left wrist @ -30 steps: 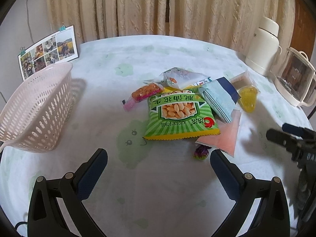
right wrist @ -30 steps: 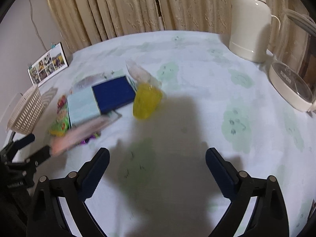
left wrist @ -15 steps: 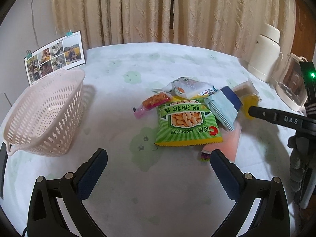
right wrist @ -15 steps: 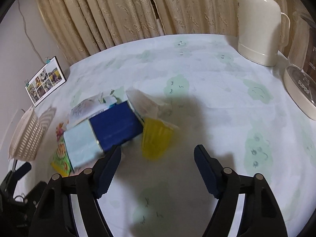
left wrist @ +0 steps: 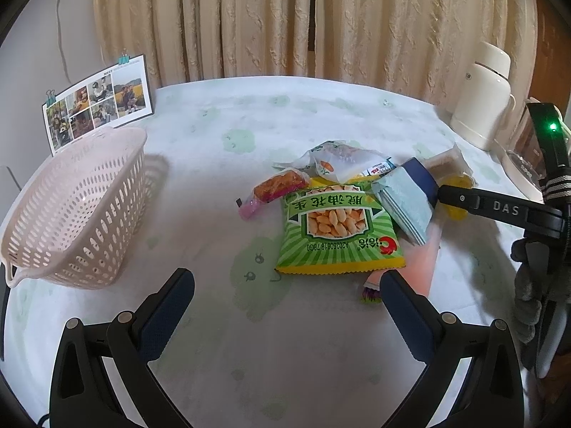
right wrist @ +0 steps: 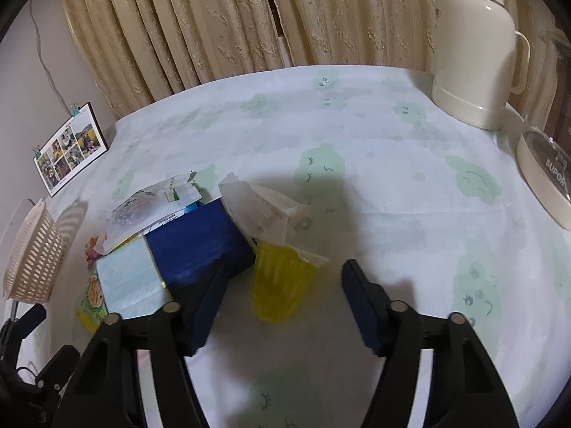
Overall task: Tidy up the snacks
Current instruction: 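Move the right tool to the yellow jelly cup while the left tool approaches the green peanut bag, then close the right tool on the yellow jelly cup while the left tool grasps the green peanut bag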
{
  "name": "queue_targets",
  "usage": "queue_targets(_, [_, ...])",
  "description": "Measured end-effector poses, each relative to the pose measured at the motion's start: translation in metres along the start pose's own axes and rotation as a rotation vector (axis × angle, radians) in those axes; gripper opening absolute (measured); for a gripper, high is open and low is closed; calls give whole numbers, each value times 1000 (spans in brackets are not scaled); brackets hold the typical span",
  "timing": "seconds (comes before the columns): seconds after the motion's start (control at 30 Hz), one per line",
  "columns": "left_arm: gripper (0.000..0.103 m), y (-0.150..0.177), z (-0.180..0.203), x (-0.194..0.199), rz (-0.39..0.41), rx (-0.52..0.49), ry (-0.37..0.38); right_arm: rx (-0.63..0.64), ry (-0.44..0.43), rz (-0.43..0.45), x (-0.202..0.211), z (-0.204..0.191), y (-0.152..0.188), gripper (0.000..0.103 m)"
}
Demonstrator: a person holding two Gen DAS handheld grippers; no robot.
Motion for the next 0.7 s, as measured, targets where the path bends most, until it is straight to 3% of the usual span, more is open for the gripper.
queue_targets(0.1, [103, -3, 0, -1, 3, 16, 11, 5, 11, -3, -2, 0, -2, 40])
queue_targets(0.53, [103, -13, 23, -27, -61, 74, 98, -10, -17, 8, 0, 5, 0, 39])
queue_targets(0.7, [103, -14, 32, -47, -106, 62, 87, -10, -21, 10, 1, 6, 1, 39])
Point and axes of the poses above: each gripper's, at about its wrist camera, not at the fingertips, and x roughly against the way its jaws point, z to its right, y to its underside, the point moved 7 cm from there along -x, roughly the way its jaws point, and after that the axes turned 14 degrees about x, right-handed, at the moved point
